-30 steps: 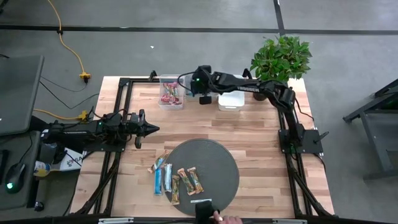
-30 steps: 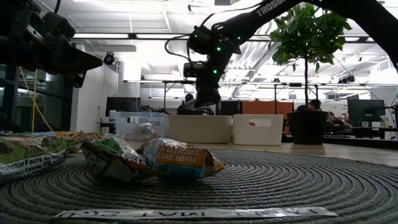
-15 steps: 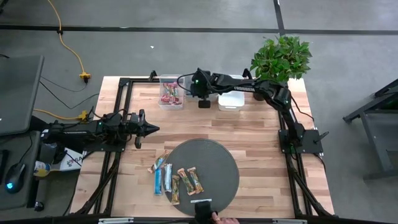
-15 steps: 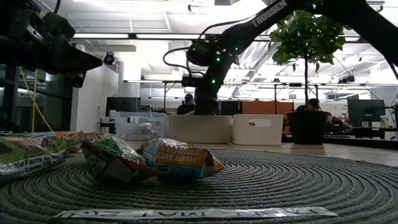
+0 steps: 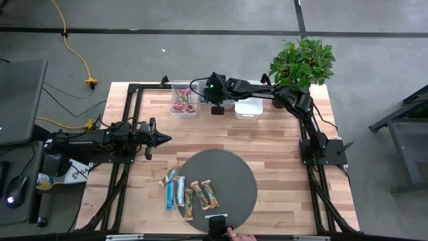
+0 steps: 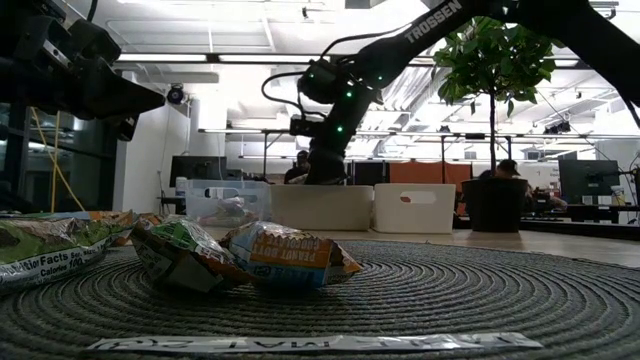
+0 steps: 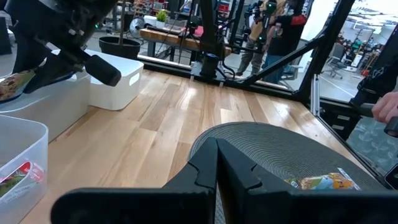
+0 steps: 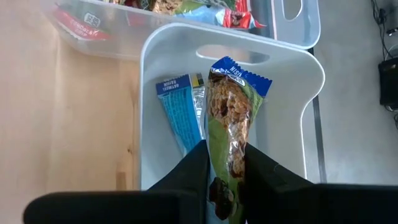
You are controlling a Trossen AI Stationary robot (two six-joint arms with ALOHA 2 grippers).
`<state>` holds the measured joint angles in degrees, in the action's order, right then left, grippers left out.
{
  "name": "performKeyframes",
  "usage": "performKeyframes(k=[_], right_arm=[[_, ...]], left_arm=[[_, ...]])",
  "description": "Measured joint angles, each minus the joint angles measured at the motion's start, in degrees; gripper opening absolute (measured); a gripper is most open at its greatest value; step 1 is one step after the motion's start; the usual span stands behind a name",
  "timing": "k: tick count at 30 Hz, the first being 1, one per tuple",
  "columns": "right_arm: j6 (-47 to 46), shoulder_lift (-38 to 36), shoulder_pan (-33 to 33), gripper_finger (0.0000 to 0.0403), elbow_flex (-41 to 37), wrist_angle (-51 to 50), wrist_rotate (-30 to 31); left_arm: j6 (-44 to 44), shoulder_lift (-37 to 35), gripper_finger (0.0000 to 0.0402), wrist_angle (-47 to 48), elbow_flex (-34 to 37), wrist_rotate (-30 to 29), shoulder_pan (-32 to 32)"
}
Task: Pick and place Granola Bars by type
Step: Put the blue granola bar into the gray bin, then put the orange granola bar into the white bin
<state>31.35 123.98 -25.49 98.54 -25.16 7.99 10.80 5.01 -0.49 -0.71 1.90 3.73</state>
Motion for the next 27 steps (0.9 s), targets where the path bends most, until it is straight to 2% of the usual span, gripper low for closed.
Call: performKeyframes(k=[8,19,27], right_arm=[[-2.29,-0.02,0.02,0.0062,0.0,-0.82,-0.9],[-2.88,-0.11,0.02,0.013,0.0,-1.87,-0.31],[-2.88,-2.17,0.66,0.014,-0.01,-1.89,2.07]], left_arm=[[0.01,0.01,0.0,0.0,0.0,0.01,0.0],[0.01,0.01,0.0,0.0,0.0,-0.01,-0.02],[0.01,-0.01,0.0,0.0,0.0,0.01,0.0]])
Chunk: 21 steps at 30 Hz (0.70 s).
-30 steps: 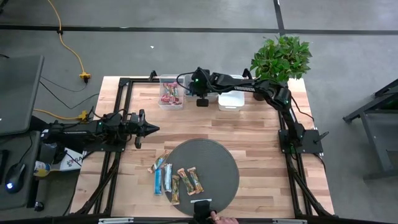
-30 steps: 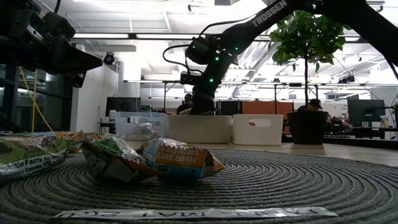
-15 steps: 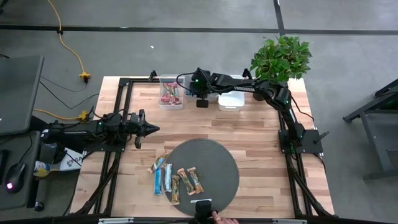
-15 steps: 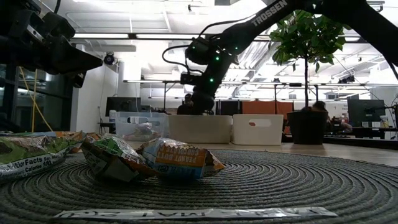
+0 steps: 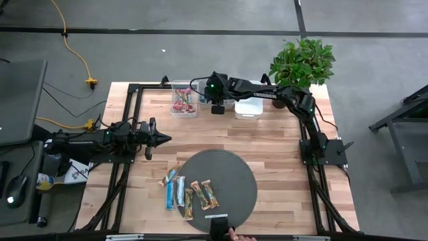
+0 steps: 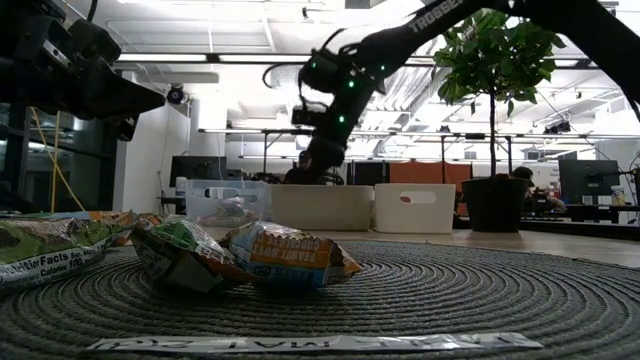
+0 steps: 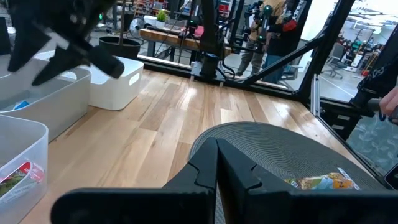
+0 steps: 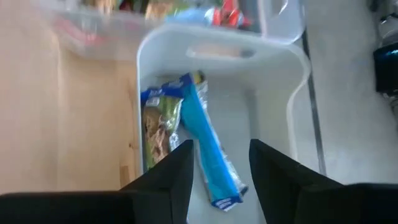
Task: Pick and place Granola Bars by type
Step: Put the orange granola bar into the white bin
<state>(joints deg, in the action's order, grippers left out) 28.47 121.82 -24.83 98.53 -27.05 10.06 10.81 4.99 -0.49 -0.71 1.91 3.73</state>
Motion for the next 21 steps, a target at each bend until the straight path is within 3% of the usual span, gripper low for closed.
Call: performKeyframes(k=[7,13,17,21], right_arm=[[-2.72,-5.09,1.16,0.0141,-0.01,0.14,-0.34],[-22.7,-10.27,2.94,0.0148,-0.01,-0.45,-3.8],[-39.75,-12.89,4.35,0.0149,-0.01,-1.2,-12.64],[-47.94,-13.57,6.68,0.015,-0.01,-0.89,-24.89]], left_arm=[[-0.01,0.01,0.0,0.0,0.0,-0.01,-0.02],[0.0,0.0,0.0,0.0,0.0,0.0,0.0],[0.0,0.02,0.0,0.02,0.0,-0.01,-0.01],[0.0,0.02,0.0,0.0,0.0,-0.02,0.0]])
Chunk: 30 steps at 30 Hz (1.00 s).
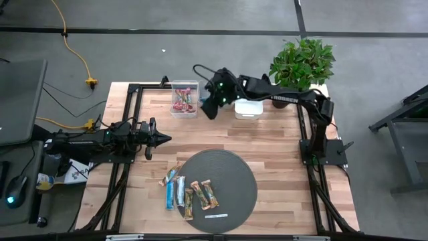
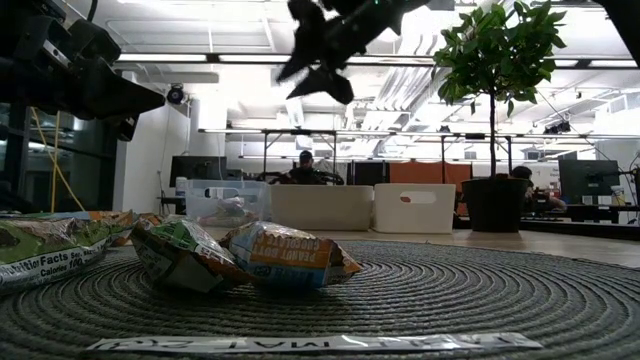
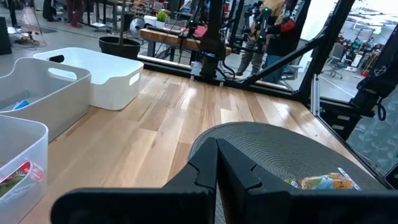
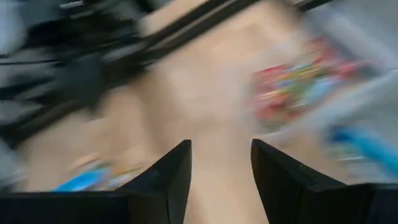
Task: Pick and place Granola Bars by type
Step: Put the orange granola bar into the white bin
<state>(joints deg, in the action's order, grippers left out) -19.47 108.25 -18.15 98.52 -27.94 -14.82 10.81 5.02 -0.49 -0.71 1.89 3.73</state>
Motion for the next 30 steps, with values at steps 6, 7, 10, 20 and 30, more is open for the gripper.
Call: performKeyframes(k=[6,7,10,20,30], right_arm=[[-1.37,0.0,5.87,0.0149,0.0,0.01,-12.7],[-0.5,0.0,7.2,0.0149,0.0,-0.21,-13.19],[2.45,0.02,10.99,0.015,0.0,-0.19,-14.8],[6.0,0.04,22.41,0.0149,0.0,-0.16,-8.87],[-5.01,0.07,31.25,0.0149,0.0,-0.11,1.92]], left_arm=[[-0.01,-0.01,0.0,0.0,0.0,0.0,-0.01],[-0.01,0.0,0.0,0.02,0.0,0.0,-0.01],[-0.02,-0.02,0.0,0.01,0.0,0.01,-0.02],[0.0,-0.01,0.0,0.0,0.0,0.01,-0.02],[-0.01,-0.02,0.0,0.01,0.0,0.01,-0.02]])
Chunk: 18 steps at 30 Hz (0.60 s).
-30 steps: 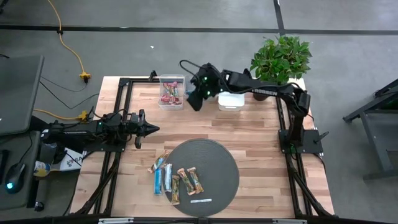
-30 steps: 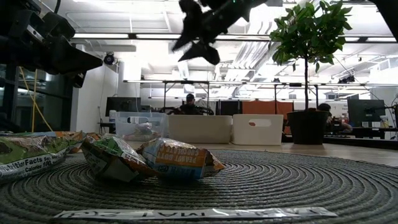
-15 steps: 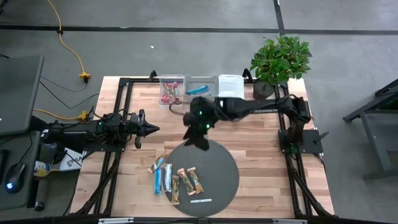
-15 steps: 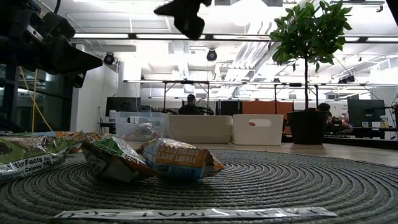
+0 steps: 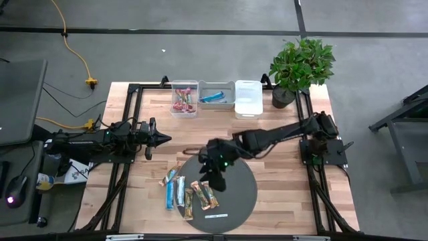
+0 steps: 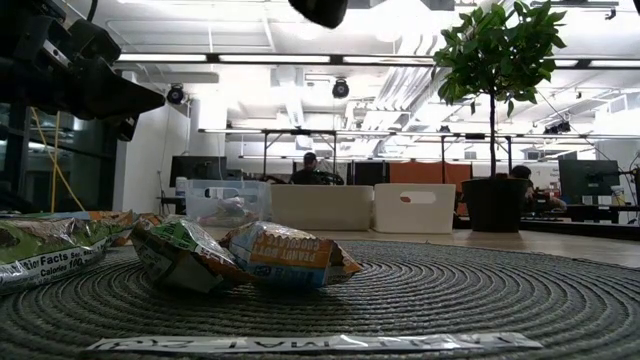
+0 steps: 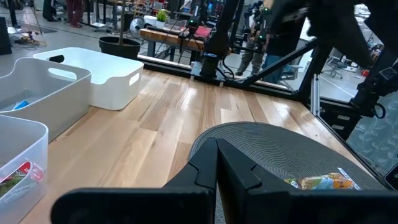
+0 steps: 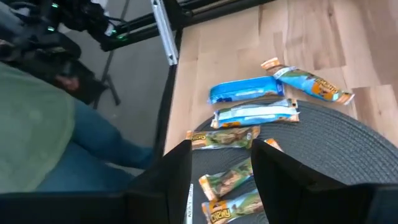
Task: Pick and place Granola Bars by type
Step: Put the orange granola bar into the white bin
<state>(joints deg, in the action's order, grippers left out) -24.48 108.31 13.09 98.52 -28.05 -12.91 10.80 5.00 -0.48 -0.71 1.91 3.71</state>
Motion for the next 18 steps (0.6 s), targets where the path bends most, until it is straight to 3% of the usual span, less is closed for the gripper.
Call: performKeyframes(k=[3,10,18], right_arm=[[1.85,0.0,2.48,0.0149,0.0,0.0,5.44],[15.48,0.0,6.58,0.0149,0.0,0.0,20.27],[9.2,0.02,6.74,0.0149,0.0,0.09,21.39]], left_arm=[[0.0,-0.01,0.0,0.01,0.0,-0.01,0.0],[0.0,0.01,0.0,0.0,0.0,0.01,0.01],[-0.02,-0.01,0.0,-0.01,0.0,-0.02,-0.01]])
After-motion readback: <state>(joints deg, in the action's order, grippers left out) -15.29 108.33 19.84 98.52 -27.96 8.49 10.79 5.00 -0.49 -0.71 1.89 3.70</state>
